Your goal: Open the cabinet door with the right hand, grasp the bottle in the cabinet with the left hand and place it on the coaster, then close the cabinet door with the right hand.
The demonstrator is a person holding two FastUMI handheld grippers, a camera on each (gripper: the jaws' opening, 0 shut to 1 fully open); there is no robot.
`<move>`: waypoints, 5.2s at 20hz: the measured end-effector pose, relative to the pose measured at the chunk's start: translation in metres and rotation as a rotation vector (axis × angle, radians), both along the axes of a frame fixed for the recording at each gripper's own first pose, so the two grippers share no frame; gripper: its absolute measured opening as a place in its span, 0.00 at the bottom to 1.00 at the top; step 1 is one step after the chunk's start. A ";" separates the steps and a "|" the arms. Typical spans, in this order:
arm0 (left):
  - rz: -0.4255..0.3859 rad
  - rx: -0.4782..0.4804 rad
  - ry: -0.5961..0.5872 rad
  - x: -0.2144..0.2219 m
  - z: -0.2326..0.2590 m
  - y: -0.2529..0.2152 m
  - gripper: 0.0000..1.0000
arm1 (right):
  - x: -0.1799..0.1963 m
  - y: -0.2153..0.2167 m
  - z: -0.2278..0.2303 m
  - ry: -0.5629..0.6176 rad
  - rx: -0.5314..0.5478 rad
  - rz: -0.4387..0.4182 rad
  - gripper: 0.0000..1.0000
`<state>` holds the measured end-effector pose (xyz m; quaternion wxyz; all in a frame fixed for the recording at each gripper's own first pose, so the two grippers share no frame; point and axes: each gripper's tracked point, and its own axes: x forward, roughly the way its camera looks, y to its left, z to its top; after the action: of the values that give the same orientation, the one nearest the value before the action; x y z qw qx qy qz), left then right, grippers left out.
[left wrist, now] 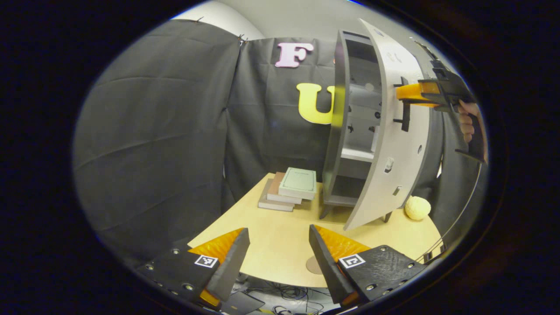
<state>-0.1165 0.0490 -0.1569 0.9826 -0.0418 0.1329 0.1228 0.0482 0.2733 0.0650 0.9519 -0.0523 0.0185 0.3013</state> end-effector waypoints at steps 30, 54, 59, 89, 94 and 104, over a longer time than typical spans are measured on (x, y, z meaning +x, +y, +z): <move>-0.192 0.062 0.002 -0.016 0.029 -0.193 0.83 | -0.004 -0.096 0.007 -0.039 0.080 -0.120 0.10; -0.558 0.045 0.005 0.097 0.026 -0.172 0.85 | -0.017 -0.153 -0.007 0.017 0.218 -0.624 0.09; -0.588 0.052 -0.064 0.127 0.050 -0.136 0.82 | -0.024 -0.176 -0.004 -0.014 0.258 -0.809 0.07; -0.620 0.022 -0.305 0.441 0.195 -0.275 0.86 | 0.046 -0.282 -0.021 0.041 0.231 -1.070 0.98; -0.635 0.036 -0.289 0.470 0.182 -0.294 0.82 | 0.068 -0.291 -0.029 0.081 0.271 -1.068 0.98; -0.653 0.045 -0.272 0.508 0.163 -0.319 0.84 | 0.096 -0.310 -0.030 0.100 0.290 -1.082 0.98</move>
<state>0.3913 -0.2701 0.0056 0.9794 0.0086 0.0046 -0.2015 0.1439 -0.0372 0.0348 0.9663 0.1101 0.0462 -0.2282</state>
